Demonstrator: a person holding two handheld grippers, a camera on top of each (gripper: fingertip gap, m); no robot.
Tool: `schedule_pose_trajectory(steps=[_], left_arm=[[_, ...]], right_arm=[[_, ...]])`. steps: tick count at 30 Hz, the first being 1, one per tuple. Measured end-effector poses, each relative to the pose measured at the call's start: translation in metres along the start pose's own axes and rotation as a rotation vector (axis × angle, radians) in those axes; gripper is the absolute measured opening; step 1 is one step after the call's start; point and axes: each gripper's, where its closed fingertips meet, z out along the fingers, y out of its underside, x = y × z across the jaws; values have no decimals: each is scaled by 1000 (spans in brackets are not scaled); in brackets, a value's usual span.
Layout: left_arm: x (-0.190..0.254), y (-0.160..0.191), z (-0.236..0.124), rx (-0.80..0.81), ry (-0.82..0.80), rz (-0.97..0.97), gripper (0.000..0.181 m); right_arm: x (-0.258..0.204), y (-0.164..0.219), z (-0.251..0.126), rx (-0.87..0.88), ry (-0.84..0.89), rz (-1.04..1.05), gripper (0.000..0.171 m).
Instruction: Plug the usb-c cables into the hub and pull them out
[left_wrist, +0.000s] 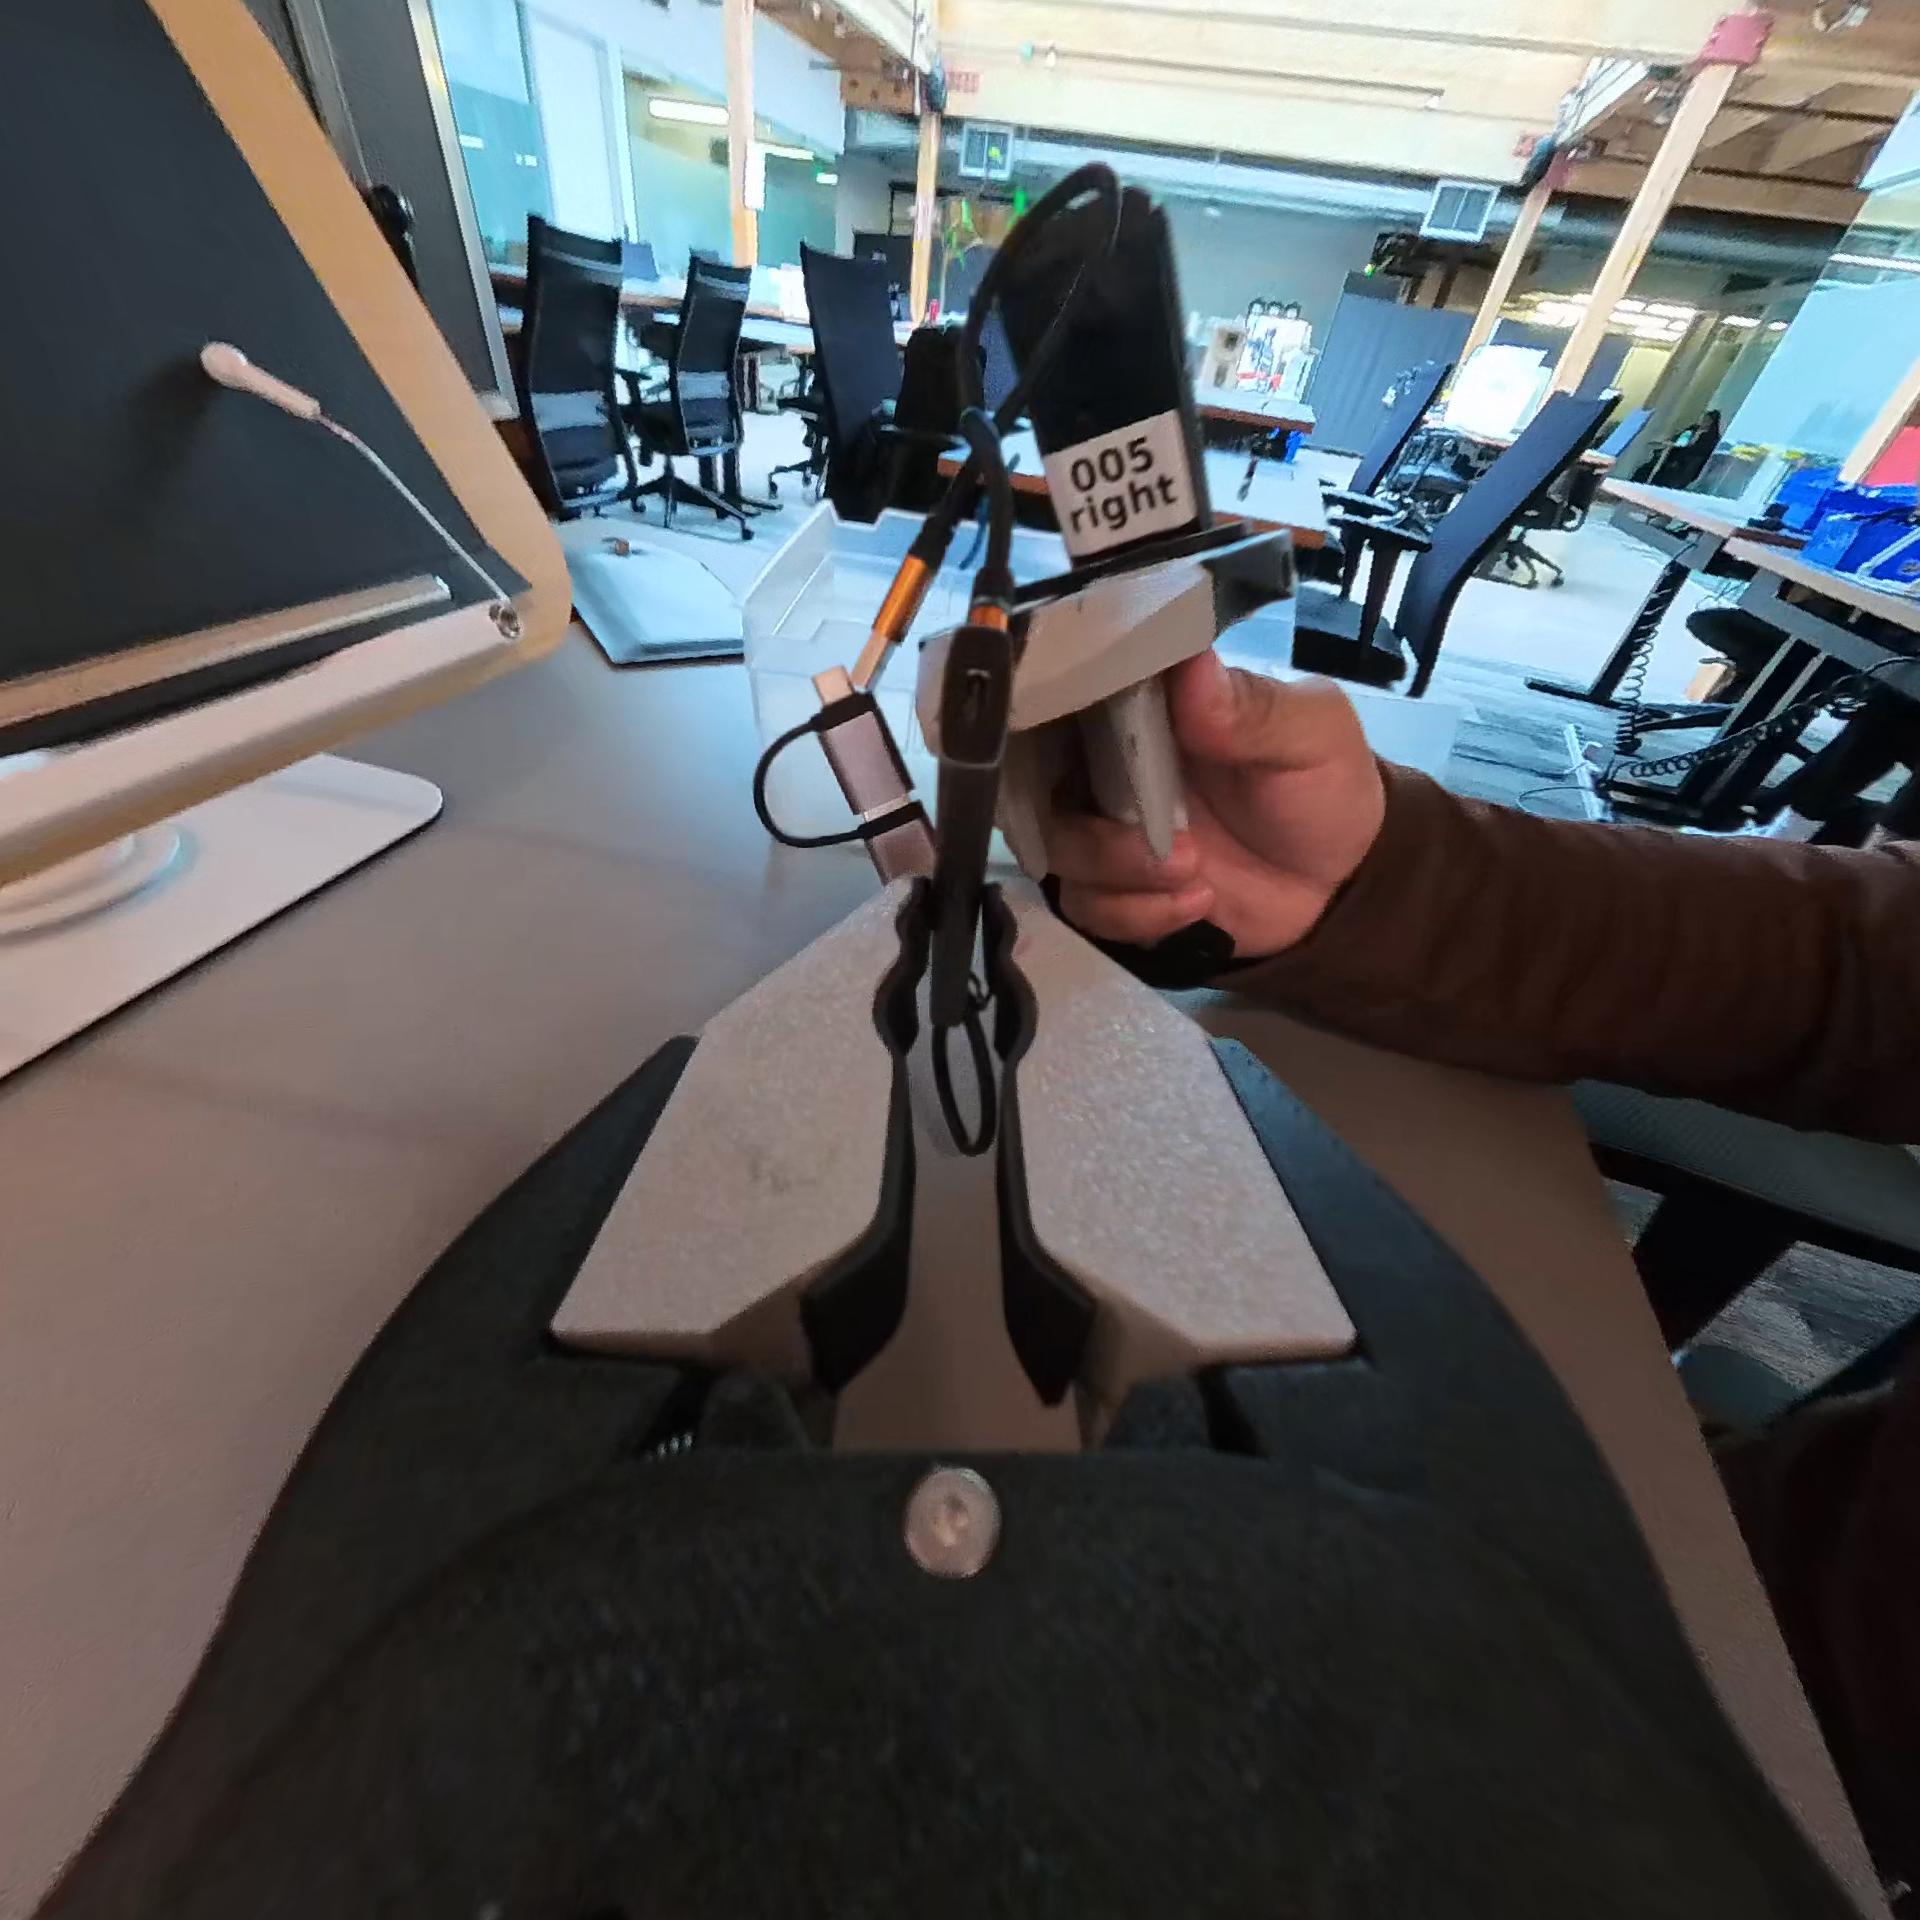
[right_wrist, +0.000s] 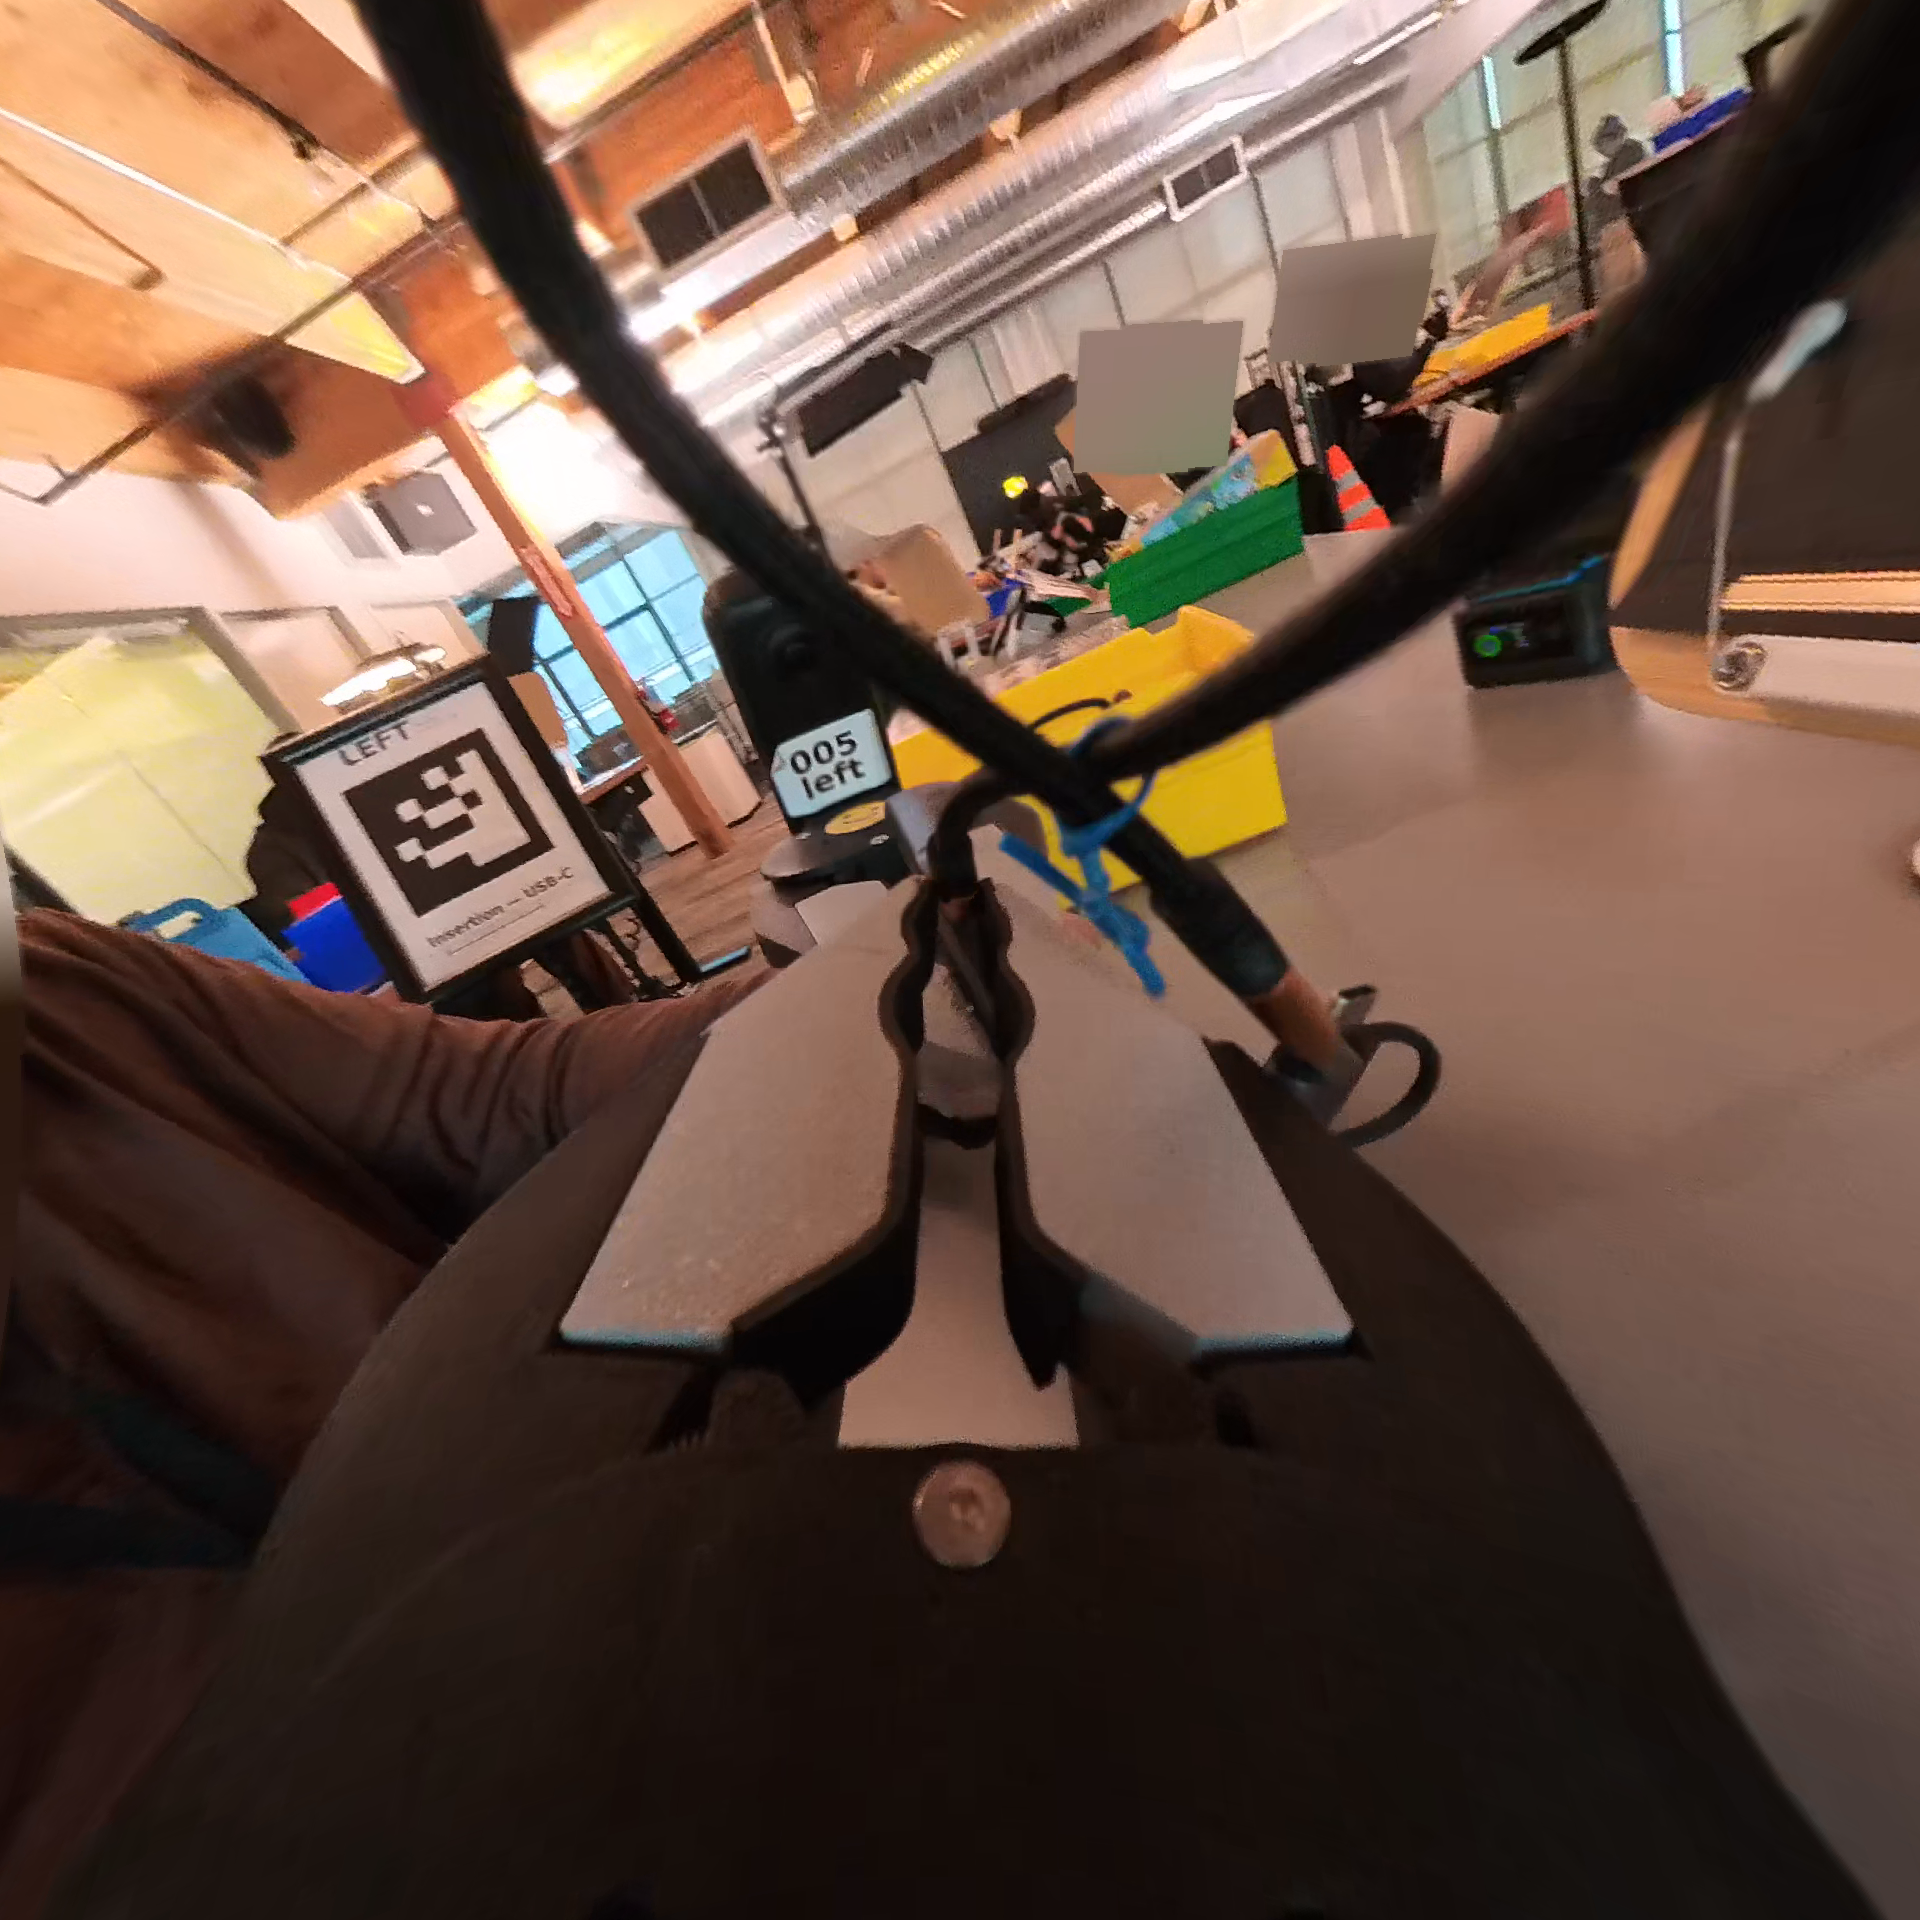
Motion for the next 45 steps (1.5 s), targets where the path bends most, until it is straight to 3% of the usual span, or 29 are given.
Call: schedule_pose_trajectory(steps=[9,15,18,23,28,35,45], left_arm=[[17,0,5,-17,-6,177,5],[-36,15,-11,-255,-377,493,6],[-50,25,-16,-356,-457,600,6],[-48,44,-12,-446,-407,658,5],[-35,46,-11,-430,-304,634,5],[-8,47,-11,-381,-94,470,6],[-1,38,-8,-299,-71,453,6]], right_arm=[[-25,11,13,-72,-85,-105,3],[10,16,-1,-211,211,-313,14],[20,22,-7,-313,344,-494,14],[14,32,-1,-392,387,-687,29],[29,45,-10,-539,474,-828,15],[13,52,-4,-520,361,-790,8],[7,45,-6,-457,295,-659,5]])
